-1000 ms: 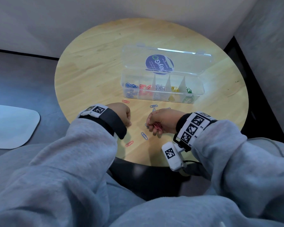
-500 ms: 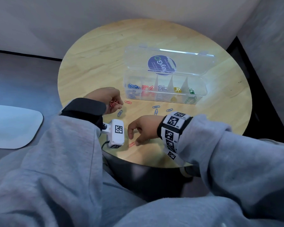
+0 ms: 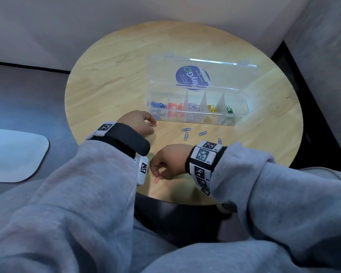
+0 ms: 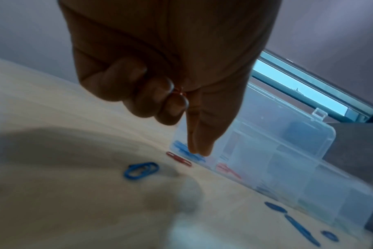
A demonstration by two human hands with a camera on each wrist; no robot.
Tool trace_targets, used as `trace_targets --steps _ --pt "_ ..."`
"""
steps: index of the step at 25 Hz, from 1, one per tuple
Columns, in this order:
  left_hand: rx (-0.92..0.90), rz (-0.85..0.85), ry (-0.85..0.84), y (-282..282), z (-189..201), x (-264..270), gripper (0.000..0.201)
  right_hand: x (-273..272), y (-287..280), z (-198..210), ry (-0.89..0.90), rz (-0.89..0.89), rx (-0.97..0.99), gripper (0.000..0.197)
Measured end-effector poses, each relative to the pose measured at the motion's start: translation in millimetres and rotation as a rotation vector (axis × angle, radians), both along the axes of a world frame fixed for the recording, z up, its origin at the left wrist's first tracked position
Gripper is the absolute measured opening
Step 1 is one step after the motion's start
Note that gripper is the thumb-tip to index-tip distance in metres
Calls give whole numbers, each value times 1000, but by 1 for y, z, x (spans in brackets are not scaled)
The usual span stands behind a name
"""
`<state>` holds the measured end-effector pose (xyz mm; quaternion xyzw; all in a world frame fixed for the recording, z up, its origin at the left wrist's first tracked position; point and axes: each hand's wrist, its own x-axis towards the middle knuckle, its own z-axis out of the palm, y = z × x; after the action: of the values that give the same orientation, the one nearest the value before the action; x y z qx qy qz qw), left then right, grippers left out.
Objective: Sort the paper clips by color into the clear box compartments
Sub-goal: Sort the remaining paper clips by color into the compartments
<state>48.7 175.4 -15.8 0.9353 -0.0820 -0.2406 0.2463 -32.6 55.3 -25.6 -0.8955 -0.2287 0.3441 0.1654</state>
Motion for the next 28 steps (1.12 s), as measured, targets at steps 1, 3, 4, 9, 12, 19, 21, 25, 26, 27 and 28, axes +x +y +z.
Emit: trace_targets --steps 1,3,4,9,12,19,21,25,26,27,28 --pt "42 -24 -10 -3 -2 2 30 0 -1 0 10 -11 1 11" --pt "93 -27 -6 -5 -6 4 33 1 -7 1 33 -50 -19 14" --pt "106 -13 -13 -6 -8 6 33 2 -13 2 41 -77 -34 14" --pt "160 15 -23 -4 -16 10 14 5 -42 4 23 -378 23 14" --pt "157 54 10 -2 -19 11 12 9 -56 9 41 -556 104 19" --pt "80 49 80 -2 -8 2 12 6 -79 16 235 -857 352 24" --pt "-108 105 164 -4 1 -2 18 5 -83 21 288 -952 512 23" --pt "-435 344 310 -13 20 -9 22 7 -91 36 434 -1111 799 31" --pt "-487 389 331 -15 26 -9 21 9 -92 39 456 -1155 851 31" --pt "-536 420 344 -16 33 -9 21 10 -92 43 480 -1208 908 32" --pt "-576 440 349 -17 39 -7 22 13 -92 46 500 -1263 969 32"
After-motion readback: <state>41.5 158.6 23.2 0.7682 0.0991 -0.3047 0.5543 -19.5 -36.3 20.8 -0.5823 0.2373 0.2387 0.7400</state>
